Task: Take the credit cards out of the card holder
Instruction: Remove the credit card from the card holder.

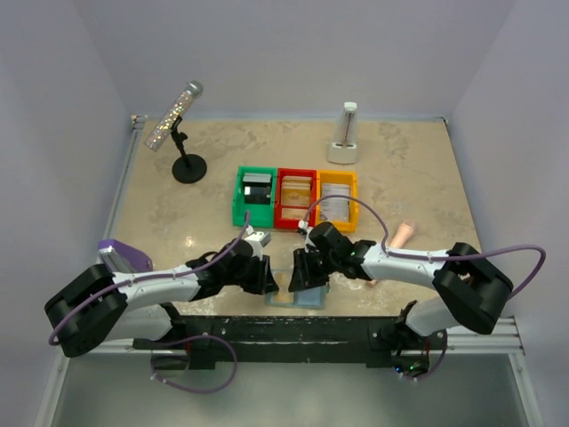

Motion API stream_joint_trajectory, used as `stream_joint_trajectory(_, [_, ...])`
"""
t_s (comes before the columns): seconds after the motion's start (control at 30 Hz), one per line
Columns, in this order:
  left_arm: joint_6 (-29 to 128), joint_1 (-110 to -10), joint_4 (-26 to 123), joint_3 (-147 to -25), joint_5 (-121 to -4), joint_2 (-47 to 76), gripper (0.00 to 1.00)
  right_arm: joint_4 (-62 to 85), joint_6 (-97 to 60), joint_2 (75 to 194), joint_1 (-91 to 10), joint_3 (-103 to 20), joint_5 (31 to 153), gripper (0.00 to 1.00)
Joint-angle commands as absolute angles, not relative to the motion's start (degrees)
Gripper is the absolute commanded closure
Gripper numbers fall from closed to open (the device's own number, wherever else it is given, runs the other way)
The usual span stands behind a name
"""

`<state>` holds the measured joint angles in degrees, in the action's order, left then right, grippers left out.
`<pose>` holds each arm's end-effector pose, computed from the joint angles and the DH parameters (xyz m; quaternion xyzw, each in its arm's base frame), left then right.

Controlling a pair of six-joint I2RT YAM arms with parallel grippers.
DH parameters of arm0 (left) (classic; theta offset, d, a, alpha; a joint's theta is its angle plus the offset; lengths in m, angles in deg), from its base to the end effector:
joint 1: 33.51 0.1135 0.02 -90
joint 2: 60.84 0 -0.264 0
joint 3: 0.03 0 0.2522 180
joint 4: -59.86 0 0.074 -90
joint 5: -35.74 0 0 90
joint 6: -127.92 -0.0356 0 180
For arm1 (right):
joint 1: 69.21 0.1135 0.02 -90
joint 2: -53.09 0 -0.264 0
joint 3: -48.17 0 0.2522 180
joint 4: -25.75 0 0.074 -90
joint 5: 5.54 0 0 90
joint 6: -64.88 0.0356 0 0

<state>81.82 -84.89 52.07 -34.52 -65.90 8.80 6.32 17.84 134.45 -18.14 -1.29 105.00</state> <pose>0.1280 -0.1717 0.1416 0.0999 0.9075 -0.3561 0.1989 0.1546 0.2113 0.1574 -0.1245 0.9220 0.3530 0.0991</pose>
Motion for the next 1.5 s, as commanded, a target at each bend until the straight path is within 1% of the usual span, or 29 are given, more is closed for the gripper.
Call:
stream_joint_trajectory(0.0, [82.1, -84.6, 52.2, -34.2, -64.1, 9.3, 0.73, 11.3, 19.6, 133.4, -17.8, -0.4, 105.1, 0.57])
stream_joint_trajectory(0.07, [82.3, -84.6, 52.1, -34.1, -63.8, 9.6, 0.75, 11.7, 20.1, 133.1, -17.9, 0.3, 104.7, 0.51])
stream_joint_trajectory(0.13, [82.4, -84.7, 52.2, -34.0, -63.6, 9.6, 0.77, 11.7, 20.8, 133.0, -17.9, 1.0, 104.5, 0.47])
stream_joint_trajectory(0.3, [82.4, -84.6, 52.5, -33.8, -63.4, 9.6, 0.80, 15.0, 22.8, 134.2, -18.1, 2.2, 104.7, 0.45])
stream_joint_trajectory(0.4, [82.3, -84.6, 52.4, -34.0, -63.4, 9.6, 0.84, 16.5, 23.7, 134.6, -18.1, 3.1, 104.2, 0.44])
stream_joint_trajectory(0.53, [82.3, -84.6, 52.5, -33.9, -63.5, 9.7, 0.87, 19.1, 25.1, 134.2, -18.4, 4.8, 103.1, 0.50])
stream_joint_trajectory(0.67, [82.3, -84.6, 52.4, -33.7, -63.5, 9.9, 0.90, 20.1, 25.9, 133.7, -18.7, 5.8, 102.1, 0.58])
stream_joint_trajectory(1.13, [83.0, -84.7, 53.1, -32.5, -63.3, 11.5, 0.97, 26.2, 28.7, 135.8, -20.5, 8.9, 103.4, 0.64])
stream_joint_trajectory(1.37, [83.4, -84.6, 54.6, -32.3, -64.2, 13.2, 1.00, 26.8, 28.6, 136.2, -20.7, 8.9, 103.9, 0.73])
stream_joint_trajectory(1.47, [83.4, -84.6, 54.6, -32.4, -64.2, 13.2, 1.00, 27.2, 28.8, 136.0, -20.8, 9.4, 103.8, 0.74])
